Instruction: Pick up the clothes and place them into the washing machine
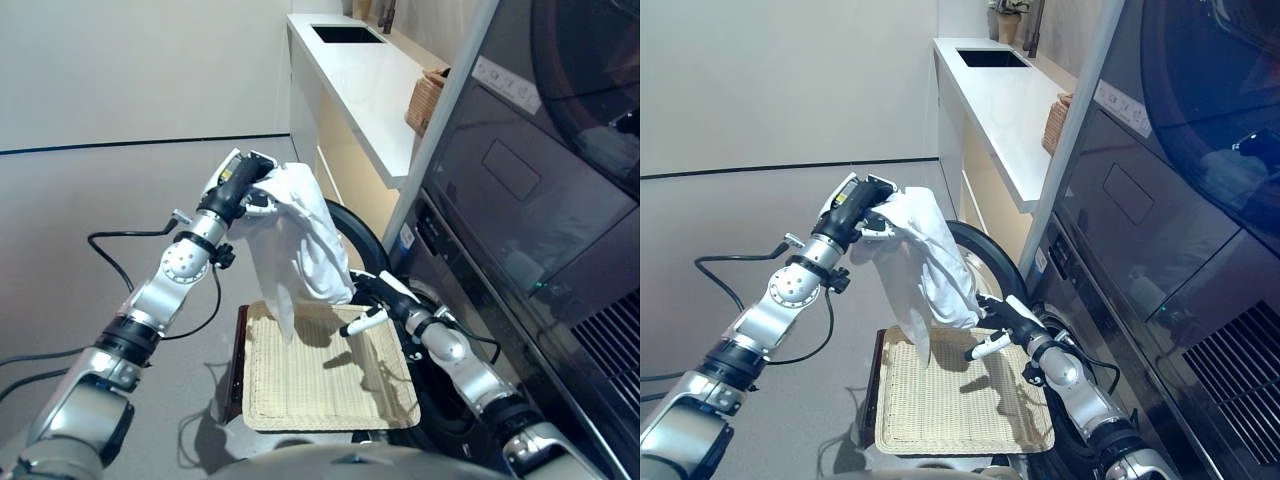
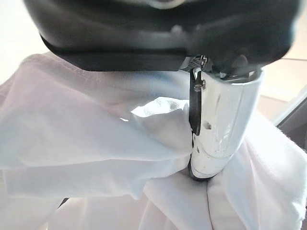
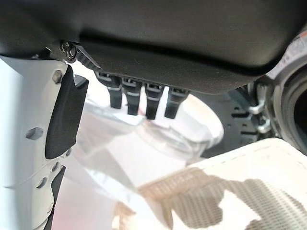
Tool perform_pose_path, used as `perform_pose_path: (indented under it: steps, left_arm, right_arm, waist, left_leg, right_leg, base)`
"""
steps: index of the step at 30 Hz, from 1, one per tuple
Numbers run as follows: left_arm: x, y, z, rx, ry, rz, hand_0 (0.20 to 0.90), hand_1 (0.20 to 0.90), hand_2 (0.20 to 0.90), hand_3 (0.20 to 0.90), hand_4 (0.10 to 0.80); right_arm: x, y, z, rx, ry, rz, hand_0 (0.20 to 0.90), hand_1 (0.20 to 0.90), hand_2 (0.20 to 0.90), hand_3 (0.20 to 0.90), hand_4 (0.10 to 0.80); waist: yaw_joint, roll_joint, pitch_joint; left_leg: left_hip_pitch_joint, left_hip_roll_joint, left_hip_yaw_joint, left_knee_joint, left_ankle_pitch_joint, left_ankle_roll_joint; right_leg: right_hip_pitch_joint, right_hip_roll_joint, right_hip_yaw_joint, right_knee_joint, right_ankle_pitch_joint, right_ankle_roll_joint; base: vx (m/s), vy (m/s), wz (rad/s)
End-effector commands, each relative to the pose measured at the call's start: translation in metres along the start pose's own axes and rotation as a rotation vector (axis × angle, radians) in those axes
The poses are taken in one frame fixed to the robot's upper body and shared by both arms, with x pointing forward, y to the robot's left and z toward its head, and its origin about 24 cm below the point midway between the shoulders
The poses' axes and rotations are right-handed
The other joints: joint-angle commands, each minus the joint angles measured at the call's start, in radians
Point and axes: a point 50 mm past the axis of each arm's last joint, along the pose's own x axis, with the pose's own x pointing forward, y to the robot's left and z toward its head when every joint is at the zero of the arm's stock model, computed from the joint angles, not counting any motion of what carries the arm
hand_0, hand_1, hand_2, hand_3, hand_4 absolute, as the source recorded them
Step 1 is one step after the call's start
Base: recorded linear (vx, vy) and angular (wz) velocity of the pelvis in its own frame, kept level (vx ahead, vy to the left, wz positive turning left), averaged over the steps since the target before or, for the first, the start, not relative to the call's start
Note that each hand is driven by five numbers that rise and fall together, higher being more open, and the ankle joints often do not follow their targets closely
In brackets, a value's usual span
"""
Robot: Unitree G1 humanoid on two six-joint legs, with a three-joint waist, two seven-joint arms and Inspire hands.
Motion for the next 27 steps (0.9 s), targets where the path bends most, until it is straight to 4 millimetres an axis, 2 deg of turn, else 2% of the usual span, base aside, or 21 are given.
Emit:
perform_pose_path:
  steps: [1, 6, 12, 16, 20, 27]
  left_arm:
    - [0.036, 0.068, 0.08, 0.007, -0.354, 0.254, 0.2, 0.2, 0.2, 0.2, 0.3]
    - [0.033, 0.074, 0.085, 0.01, -0.378, 0.256, 0.2, 0.2, 0.2, 0.2, 0.3]
    - [0.028, 0.058, 0.08, -0.101, -0.391, 0.166, 0.2, 0.2, 0.2, 0.2, 0.3]
    - [0.024, 0.043, 0.067, -0.187, -0.349, 0.123, 0.2, 0.2, 0.2, 0.2, 0.3]
    - [0.02, 0.033, 0.063, -0.24, -0.338, 0.087, 0.2, 0.2, 0.2, 0.2, 0.3]
    - [0.016, 0.004, 0.059, -0.353, -0.322, -0.002, 0.2, 0.2, 0.2, 0.2, 0.3]
  right_arm:
    - [0.001, -0.024, 0.012, -0.065, -0.074, -0.08, 0.9, 0.9, 0.9, 0.9, 0.8]
    - [-0.004, -0.035, 0.006, 0.03, -0.069, -0.211, 0.9, 0.9, 0.9, 0.9, 0.8]
    - [-0.005, -0.039, 0.017, 0.174, -0.154, -0.28, 0.9, 0.9, 0.9, 0.9, 0.8]
    - [-0.002, -0.044, 0.02, 0.318, -0.184, -0.347, 0.9, 0.9, 0.9, 0.9, 0.8]
    - [-0.001, -0.047, 0.023, 0.365, -0.206, -0.367, 0.9, 0.9, 0.9, 0.9, 0.8]
    - [0.002, -0.054, 0.033, 0.409, -0.255, -0.395, 0.9, 0.9, 0.9, 0.9, 0.8]
  waist:
    - [0.018, -0.007, -0.086]
    - [0.013, -0.001, -0.087]
    - [0.011, 0.002, -0.089]
    - [0.013, 0.003, -0.087]
    - [0.015, 0.004, -0.088]
    - [0.02, 0.004, -0.08]
  left_leg:
    - [-0.049, 0.043, -0.05, 0.005, 0.02, -0.067]
    - [-0.046, 0.043, -0.048, 0.005, 0.02, -0.066]
    - [-0.042, 0.044, -0.046, 0.005, 0.019, -0.065]
    - [-0.04, 0.045, -0.044, 0.004, 0.018, -0.064]
    - [-0.04, 0.045, -0.043, 0.004, 0.018, -0.064]
    - [-0.04, 0.045, -0.041, 0.004, 0.018, -0.064]
  right_leg:
    - [0.04, -0.122, -0.005, 0.063, -0.039, 0.118]
    - [0.039, -0.121, -0.004, 0.064, -0.038, 0.119]
    - [0.04, -0.123, 0.003, 0.065, -0.038, 0.118]
    - [0.038, -0.121, 0.005, 0.063, -0.038, 0.116]
    - [0.038, -0.12, 0.006, 0.062, -0.038, 0.115]
    - [0.036, -0.121, 0.005, 0.063, -0.038, 0.113]
  base:
    - [0.0, 0.0, 0.0]
    - [0.0, 0.0, 0.0]
    - [0.0, 0.0, 0.0]
    - [0.0, 0.0, 0.0]
    - [0.0, 0.0, 0.0]
    - [0.0, 0.0, 0.0]
